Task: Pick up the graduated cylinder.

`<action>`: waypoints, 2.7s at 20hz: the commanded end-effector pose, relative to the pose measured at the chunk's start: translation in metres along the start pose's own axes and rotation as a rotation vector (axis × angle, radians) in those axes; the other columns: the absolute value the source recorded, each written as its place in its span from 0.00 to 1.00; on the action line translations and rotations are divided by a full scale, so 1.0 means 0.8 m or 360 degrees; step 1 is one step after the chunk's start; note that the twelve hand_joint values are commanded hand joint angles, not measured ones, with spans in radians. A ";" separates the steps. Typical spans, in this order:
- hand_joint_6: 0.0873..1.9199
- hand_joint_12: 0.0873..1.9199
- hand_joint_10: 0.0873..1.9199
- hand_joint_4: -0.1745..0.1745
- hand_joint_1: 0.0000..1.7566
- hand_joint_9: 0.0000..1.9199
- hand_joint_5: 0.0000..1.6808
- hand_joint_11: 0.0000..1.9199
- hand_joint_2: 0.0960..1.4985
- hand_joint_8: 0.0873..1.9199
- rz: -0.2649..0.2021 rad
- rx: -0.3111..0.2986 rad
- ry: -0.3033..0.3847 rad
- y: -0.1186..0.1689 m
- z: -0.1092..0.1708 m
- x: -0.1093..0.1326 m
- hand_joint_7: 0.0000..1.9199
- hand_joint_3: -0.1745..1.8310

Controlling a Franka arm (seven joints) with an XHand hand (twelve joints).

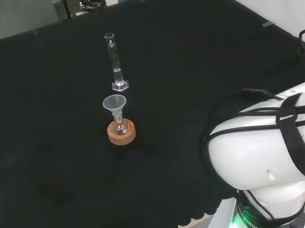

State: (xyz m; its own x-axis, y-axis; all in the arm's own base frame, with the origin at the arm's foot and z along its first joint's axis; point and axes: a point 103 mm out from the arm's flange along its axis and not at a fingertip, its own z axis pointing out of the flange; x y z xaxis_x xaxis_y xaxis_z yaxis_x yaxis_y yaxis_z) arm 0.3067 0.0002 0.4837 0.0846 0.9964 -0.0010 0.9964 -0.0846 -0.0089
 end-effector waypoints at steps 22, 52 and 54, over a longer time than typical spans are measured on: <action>0.00 0.69 0.00 0.41 0.07 0.24 0.11 0.07 0.89 0.23 0.0088 0.0045 0.0073 0.045 0.063 -0.031 0.00 0.10; 0.00 0.69 0.32 0.35 0.27 0.18 0.14 0.11 0.78 0.29 -0.0203 0.0142 0.0521 0.272 0.315 -0.063 0.04 0.04; 0.00 0.69 0.32 0.35 0.28 0.18 0.14 0.11 0.78 0.30 -0.0221 0.0154 0.0563 0.278 0.328 -0.058 0.05 0.04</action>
State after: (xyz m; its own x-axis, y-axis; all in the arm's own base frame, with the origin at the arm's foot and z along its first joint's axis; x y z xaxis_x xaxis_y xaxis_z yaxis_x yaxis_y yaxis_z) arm 0.4640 -0.0808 0.2767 0.0618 0.9838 0.1680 0.9867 -0.0349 -0.1589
